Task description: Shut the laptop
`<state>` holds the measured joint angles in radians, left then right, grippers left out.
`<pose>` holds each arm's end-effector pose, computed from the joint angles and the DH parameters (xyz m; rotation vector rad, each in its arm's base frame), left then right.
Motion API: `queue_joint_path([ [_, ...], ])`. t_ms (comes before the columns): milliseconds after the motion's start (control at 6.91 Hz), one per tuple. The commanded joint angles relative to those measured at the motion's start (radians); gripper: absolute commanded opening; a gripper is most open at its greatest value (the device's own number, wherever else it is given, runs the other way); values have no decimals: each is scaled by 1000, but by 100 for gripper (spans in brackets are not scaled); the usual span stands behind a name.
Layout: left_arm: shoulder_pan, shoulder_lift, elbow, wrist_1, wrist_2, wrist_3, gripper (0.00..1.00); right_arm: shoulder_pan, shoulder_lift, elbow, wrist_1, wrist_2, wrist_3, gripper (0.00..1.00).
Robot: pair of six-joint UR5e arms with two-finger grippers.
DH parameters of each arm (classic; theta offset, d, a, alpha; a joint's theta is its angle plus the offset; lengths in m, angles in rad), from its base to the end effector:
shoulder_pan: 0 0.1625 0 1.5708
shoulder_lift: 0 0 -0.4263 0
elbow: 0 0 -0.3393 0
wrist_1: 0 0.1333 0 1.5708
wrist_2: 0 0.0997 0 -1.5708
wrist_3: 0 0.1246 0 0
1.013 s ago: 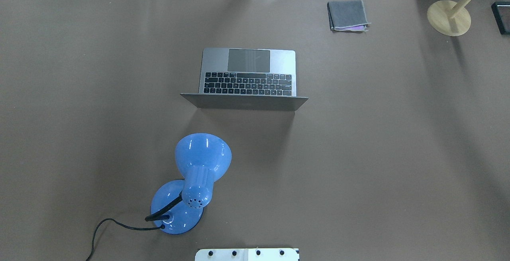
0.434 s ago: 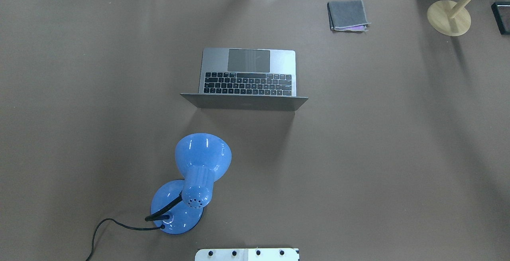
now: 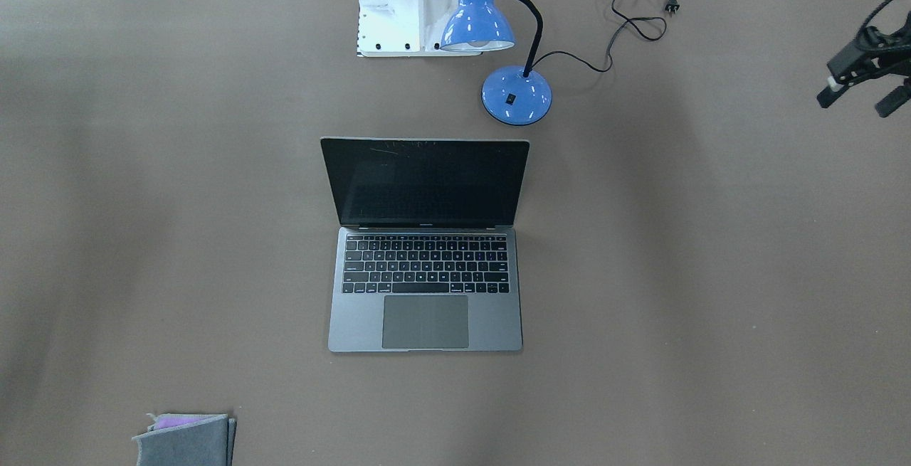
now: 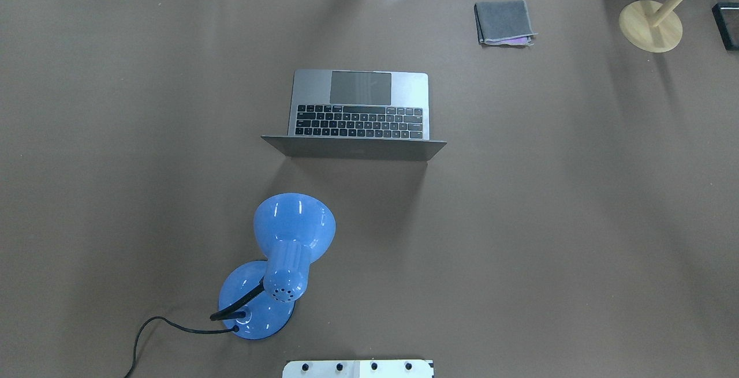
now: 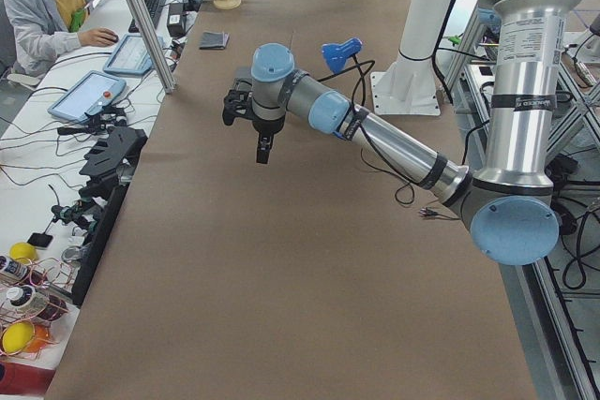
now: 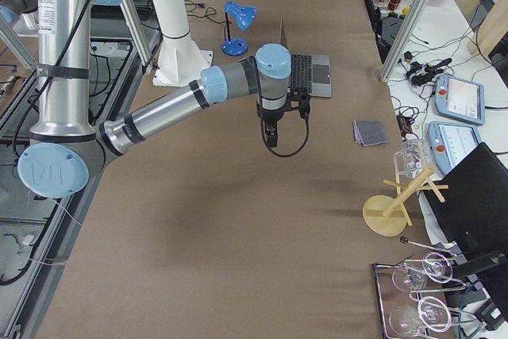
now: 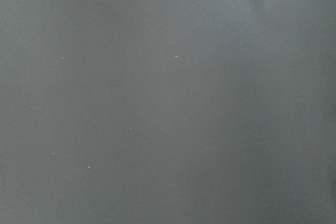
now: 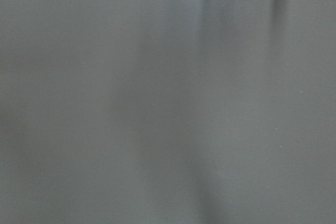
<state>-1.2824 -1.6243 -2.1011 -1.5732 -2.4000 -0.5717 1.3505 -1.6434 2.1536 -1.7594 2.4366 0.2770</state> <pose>0.0842 -0.4293 0.4161 0.1656 0.9590 -0.0177 -0.0467 -0.3844 0.4671 0.0807 -0.9054 -0.0865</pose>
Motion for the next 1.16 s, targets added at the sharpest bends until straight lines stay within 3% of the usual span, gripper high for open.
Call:
queue_joint_path([
  [0, 195, -110, -60, 4, 66, -312, 91, -197, 16, 25, 273, -39, 413, 98],
  [289, 329, -182, -83, 5, 122, -478, 83, -365, 106, 69, 308, -97, 722, 77],
  [434, 395, -216, -82, 5, 145, -544, 67, -422, 160, 72, 308, -105, 829, 57],
  [579, 472, -245, -77, 5, 204, -597, 45, -485, 204, 71, 308, -137, 897, 24],
  [724, 518, -287, -53, 7, 222, -621, 9, -569, 258, 65, 305, -202, 977, 0],
  [868, 566, -322, -24, 9, 223, -645, 0, -652, 308, 57, 299, -277, 1033, 0],
  [1013, 598, -344, 1, 7, 249, -678, 0, -700, 347, 36, 299, -318, 1082, 0],
])
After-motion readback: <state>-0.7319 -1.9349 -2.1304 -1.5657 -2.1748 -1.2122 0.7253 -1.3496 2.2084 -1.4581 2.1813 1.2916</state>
